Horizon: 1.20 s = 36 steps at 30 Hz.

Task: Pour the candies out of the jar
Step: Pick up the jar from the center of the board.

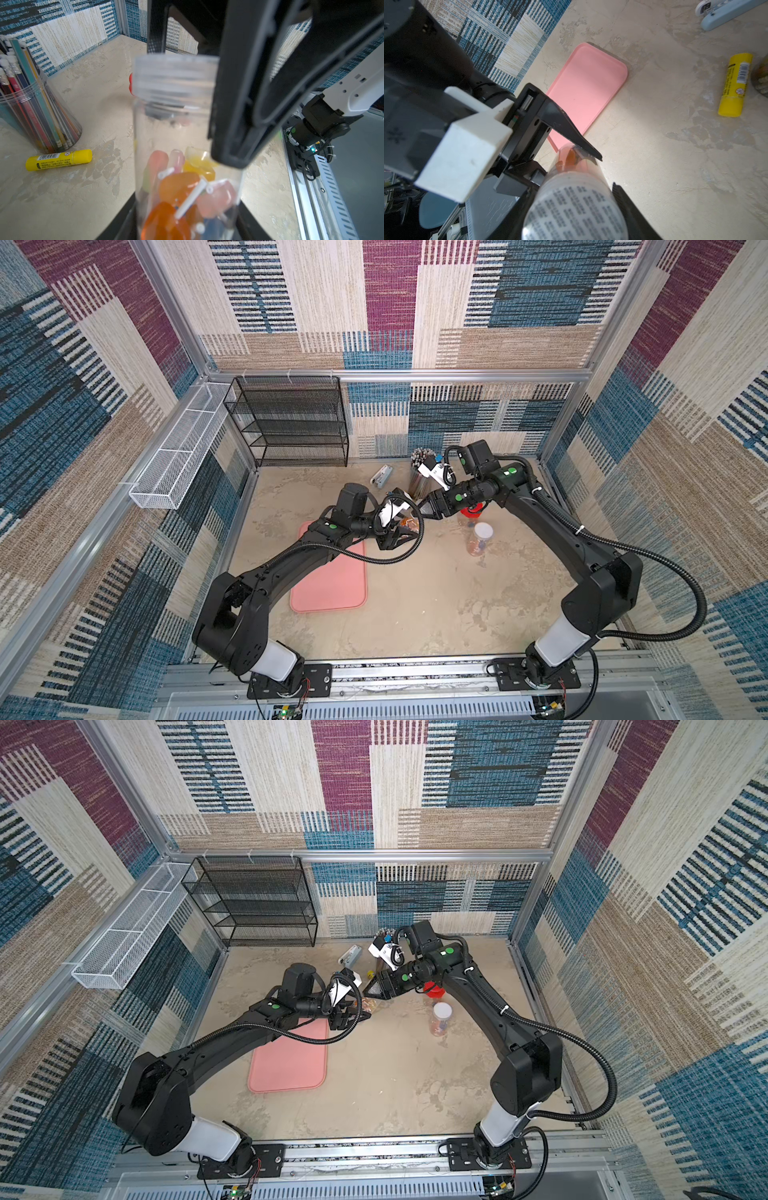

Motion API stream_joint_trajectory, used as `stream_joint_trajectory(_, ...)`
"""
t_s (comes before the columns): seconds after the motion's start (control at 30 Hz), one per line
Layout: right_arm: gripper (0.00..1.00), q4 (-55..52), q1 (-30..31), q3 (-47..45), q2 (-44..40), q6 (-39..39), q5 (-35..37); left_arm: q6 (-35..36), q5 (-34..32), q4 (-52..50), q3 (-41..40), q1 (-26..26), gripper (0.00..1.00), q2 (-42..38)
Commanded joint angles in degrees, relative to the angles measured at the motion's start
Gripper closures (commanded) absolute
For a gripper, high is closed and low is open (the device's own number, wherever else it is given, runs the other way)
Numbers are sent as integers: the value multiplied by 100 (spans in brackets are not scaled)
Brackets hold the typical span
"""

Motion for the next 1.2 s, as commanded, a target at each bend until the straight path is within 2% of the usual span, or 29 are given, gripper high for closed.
stream_joint_trajectory(0.0, 65, -210, 21, 3, -30, -11, -278, -1, -238, 99, 90, 23, 53, -6)
stream_joint_trajectory(0.23, 65, -228, 21, 8, -33, -11, -260, -11, -324, 106, 90, 24, 50, 7)
stream_joint_trajectory(0.37, 59, -186, 21, 30, -41, 31, -226, -72, -340, 125, 95, 24, 52, 29)
stream_joint_trajectory(0.63, 34, 541, 3, -245, -180, 569, -420, -304, -387, 266, 110, 23, 100, 38)
stream_joint_trajectory(0.7, 25, 855, -29, -331, -294, 806, -486, -389, -456, 279, 127, 27, 100, 50)
stream_joint_trajectory(0.8, 18, 1334, -146, -606, -466, 1206, -501, -466, -497, 312, 159, 27, 100, 73)
stream_joint_trajectory(0.93, 18, 1716, -307, -717, -664, 1683, -254, -836, -677, 272, 275, 22, 100, 110)
stream_joint_trajectory(1.17, 20, 2349, -325, -706, -856, 2598, 590, -1698, -1062, -208, 911, 30, 100, 524)
